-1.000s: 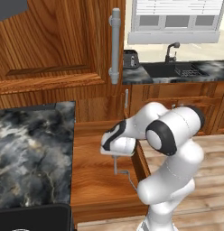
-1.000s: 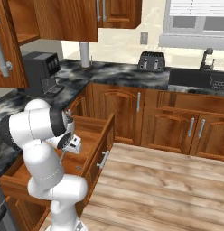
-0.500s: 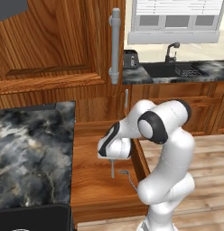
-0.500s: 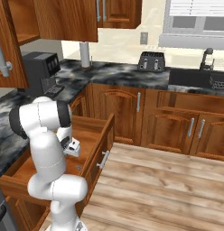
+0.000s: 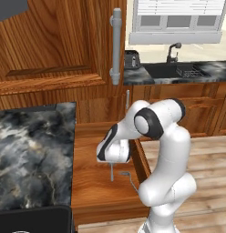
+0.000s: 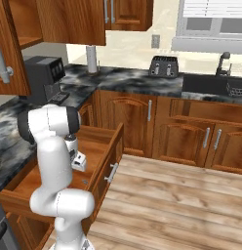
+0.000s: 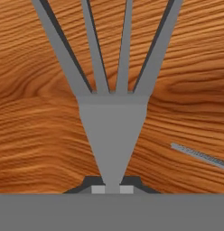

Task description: Organize the utensils by type. Pick up the wooden spoons from the counter and place them in the open cabinet. Then pick up the metallic utensils from the counter and place them in the open drawer.

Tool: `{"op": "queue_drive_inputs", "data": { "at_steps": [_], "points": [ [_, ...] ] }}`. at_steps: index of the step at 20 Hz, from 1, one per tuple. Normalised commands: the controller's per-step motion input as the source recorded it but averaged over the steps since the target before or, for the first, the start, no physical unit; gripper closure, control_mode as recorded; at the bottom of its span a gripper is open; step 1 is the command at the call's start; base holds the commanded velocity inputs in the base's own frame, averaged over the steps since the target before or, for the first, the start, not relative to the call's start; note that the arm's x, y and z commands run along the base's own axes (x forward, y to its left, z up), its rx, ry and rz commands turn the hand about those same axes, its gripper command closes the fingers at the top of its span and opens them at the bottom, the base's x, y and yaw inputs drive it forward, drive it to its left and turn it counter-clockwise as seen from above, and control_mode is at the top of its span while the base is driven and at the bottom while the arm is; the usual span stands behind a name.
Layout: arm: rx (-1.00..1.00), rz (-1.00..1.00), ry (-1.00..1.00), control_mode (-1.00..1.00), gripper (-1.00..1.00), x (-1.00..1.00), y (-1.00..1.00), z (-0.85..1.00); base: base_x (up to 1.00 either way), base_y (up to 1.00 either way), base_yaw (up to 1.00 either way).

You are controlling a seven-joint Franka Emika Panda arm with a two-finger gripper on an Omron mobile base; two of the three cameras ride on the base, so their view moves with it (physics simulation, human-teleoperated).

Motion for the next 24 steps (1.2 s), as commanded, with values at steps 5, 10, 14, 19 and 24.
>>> {"op": "queue_drive_inputs", "data": {
  "at_steps": [5,10,14,19,24],
  "points": [
    [0.0,0.0,0.0,-1.0,1.0,0.05,0.01,-0.15,0.0,0.0,0.0],
    [0.0,0.0,0.0,-1.0,1.0,0.02,0.0,-0.12,0.0,0.0,0.0],
    [0.0,0.0,0.0,-1.0,1.0,0.05,0.01,-0.1,0.0,0.0,0.0],
    [0.0,0.0,0.0,-1.0,1.0,0.07,0.01,-0.09,0.0,0.0,0.0],
    [0.0,0.0,0.0,-1.0,-1.0,0.07,0.01,-0.08,0.0,0.0,0.0]
  ]
}}
